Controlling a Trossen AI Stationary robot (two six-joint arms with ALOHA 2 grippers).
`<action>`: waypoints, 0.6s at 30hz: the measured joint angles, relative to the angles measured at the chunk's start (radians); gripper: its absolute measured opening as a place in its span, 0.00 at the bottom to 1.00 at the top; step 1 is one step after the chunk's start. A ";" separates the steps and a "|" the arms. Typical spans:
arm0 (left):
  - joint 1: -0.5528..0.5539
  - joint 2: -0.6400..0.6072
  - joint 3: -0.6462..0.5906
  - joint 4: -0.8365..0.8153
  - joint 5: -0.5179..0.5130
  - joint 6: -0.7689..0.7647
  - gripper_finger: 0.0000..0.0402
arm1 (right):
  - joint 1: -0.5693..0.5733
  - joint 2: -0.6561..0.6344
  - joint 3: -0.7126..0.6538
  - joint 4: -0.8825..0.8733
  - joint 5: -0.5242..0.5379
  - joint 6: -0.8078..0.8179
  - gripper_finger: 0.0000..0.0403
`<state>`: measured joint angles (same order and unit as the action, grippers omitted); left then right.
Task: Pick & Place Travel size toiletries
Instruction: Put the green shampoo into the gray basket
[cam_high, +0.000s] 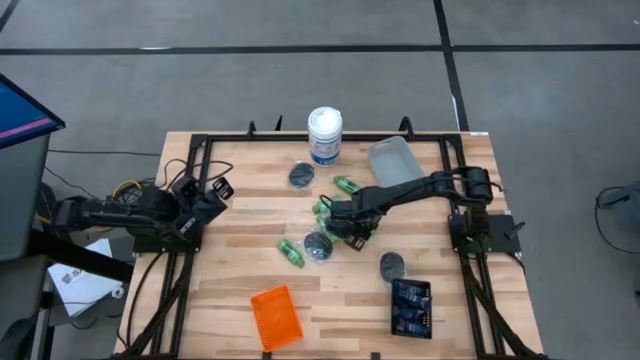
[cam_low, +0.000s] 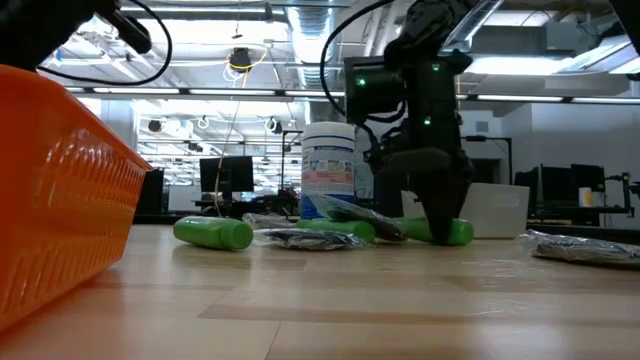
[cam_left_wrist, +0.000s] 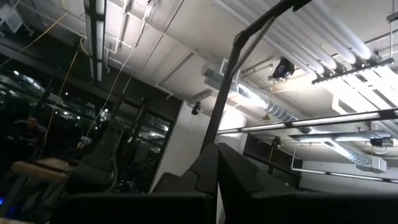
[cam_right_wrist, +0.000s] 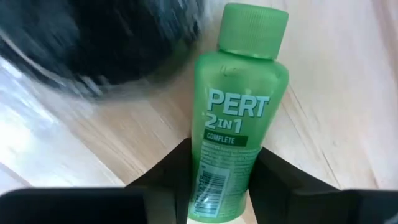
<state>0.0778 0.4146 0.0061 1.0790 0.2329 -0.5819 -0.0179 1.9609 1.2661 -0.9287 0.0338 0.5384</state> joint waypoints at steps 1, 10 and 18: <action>0.000 0.008 0.000 0.001 -0.001 0.000 0.00 | 0.004 -0.010 -0.003 -0.006 0.000 -0.003 0.29; 0.000 0.031 0.000 0.005 -0.066 -0.002 0.00 | -0.013 -0.285 0.001 -0.039 0.148 -0.007 0.29; 0.000 0.031 0.000 0.055 -0.049 -0.152 0.00 | -0.172 -0.477 0.004 -0.125 0.373 0.064 0.31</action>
<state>0.0780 0.4453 0.0063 1.1342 0.1841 -0.7344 -0.1896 1.4835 1.2697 -1.0533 0.4063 0.6027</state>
